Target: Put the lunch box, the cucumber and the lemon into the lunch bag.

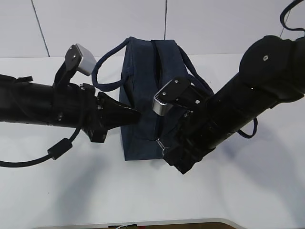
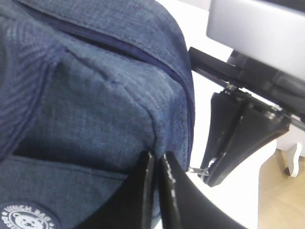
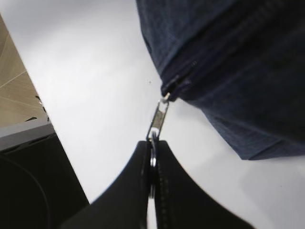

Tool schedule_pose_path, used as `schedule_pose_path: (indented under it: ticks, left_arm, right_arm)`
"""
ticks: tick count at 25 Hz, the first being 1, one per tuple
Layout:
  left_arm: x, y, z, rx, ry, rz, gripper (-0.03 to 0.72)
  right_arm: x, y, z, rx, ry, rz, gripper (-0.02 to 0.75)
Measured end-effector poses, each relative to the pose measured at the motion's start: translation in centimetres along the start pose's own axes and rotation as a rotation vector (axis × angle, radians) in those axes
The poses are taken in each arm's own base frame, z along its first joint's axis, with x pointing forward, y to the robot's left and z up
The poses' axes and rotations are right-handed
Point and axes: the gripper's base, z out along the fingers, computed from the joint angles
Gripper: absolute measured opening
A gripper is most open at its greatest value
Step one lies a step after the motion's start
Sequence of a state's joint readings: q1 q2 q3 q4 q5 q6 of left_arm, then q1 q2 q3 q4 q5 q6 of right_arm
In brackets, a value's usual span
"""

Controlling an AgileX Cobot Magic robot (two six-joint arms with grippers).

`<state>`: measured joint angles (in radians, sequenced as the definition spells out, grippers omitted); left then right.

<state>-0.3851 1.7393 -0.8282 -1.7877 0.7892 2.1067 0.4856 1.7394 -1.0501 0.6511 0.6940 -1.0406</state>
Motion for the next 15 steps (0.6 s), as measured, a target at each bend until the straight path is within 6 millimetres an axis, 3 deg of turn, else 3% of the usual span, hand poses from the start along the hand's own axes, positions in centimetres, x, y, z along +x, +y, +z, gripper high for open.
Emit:
schedule_pose_path:
  ticks: [15]
  left_arm:
    - [0.0,0.0,0.0,0.004,-0.002,0.0,-0.021]
  right_arm:
    - [-1.3,-0.2,-2.7,0.075,0.003,0.024,0.005]
